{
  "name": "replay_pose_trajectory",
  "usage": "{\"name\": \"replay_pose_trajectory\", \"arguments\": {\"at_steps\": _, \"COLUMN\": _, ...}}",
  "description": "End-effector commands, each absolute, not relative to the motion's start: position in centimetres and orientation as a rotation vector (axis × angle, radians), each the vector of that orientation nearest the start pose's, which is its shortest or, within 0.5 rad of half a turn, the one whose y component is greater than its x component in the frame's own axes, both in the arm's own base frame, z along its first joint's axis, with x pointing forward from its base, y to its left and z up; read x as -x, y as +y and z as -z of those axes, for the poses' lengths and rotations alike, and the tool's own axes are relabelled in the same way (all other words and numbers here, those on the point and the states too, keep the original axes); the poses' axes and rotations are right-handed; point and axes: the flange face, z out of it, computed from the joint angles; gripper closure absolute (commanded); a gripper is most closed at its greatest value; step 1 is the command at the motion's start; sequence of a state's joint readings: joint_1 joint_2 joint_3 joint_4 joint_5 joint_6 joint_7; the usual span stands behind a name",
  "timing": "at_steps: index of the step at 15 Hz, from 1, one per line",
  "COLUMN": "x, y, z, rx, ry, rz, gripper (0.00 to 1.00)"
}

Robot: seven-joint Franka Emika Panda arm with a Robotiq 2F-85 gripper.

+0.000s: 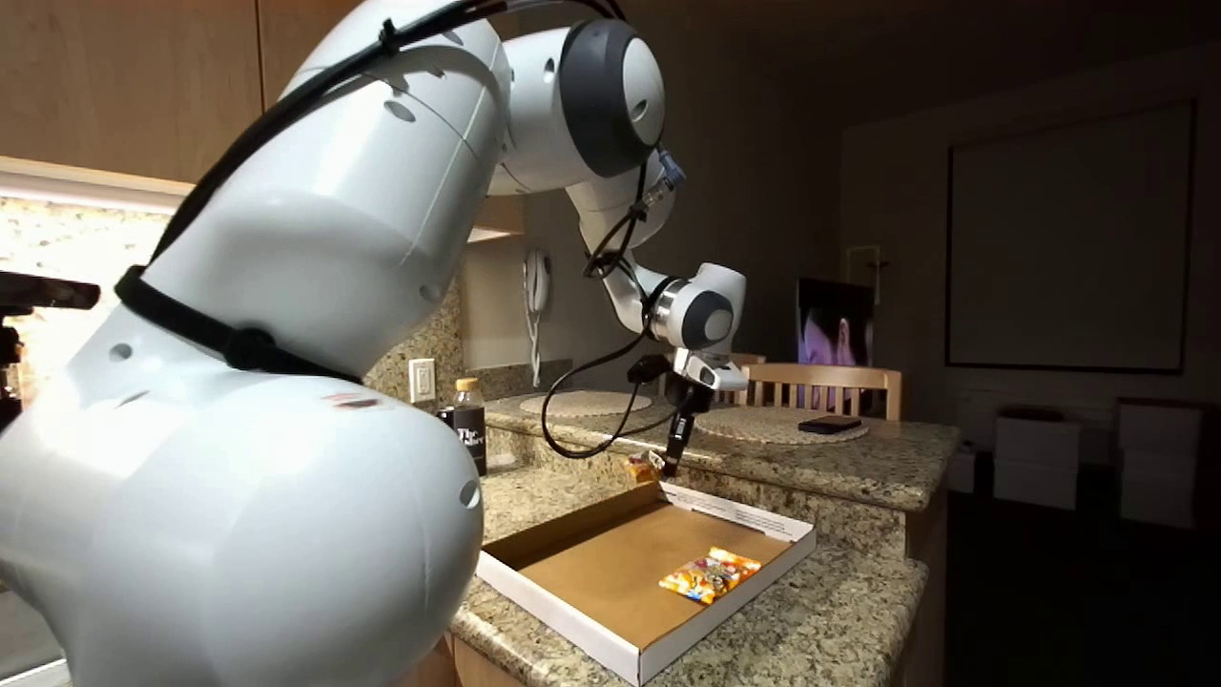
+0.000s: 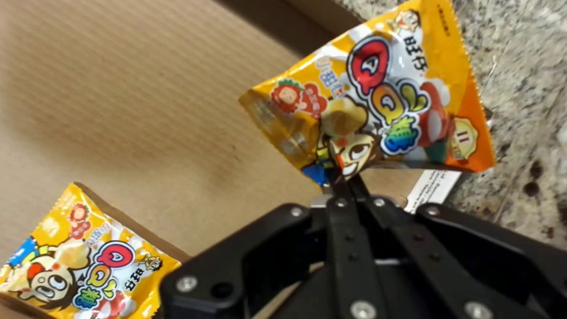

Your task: Remove the objects from the box

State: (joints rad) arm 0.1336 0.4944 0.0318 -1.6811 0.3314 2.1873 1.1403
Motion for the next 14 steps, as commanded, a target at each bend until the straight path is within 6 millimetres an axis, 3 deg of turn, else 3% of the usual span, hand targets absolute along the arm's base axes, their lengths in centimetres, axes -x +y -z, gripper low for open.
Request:
{"name": "replay_pose_trajectory", "arguments": {"at_steps": 1, "x": -63.7, "y": 13.1, "z": -36.2, "rx": 2.467, "ry": 1.513, "rz": -0.156, "gripper": 0.98}}
{"name": "replay_pose_trajectory", "arguments": {"at_steps": 3, "x": -63.6, "y": 14.0, "z": -37.8, "rx": 2.52, "ry": 1.483, "rz": -0.109, "gripper": 0.98}}
{"name": "replay_pose_trajectory", "arguments": {"at_steps": 6, "x": -63.9, "y": 14.7, "z": -37.8, "rx": 2.653, "ry": 1.447, "rz": -0.103, "gripper": 0.98}}
{"name": "replay_pose_trajectory", "arguments": {"at_steps": 10, "x": -66.5, "y": 14.9, "z": -38.7, "rx": 2.737, "ry": 1.437, "rz": 0.038, "gripper": 0.98}}
{"name": "replay_pose_trajectory", "arguments": {"at_steps": 14, "x": -70.6, "y": 14.9, "z": -42.7, "rx": 2.664, "ry": 1.459, "rz": 0.301, "gripper": 0.95}}
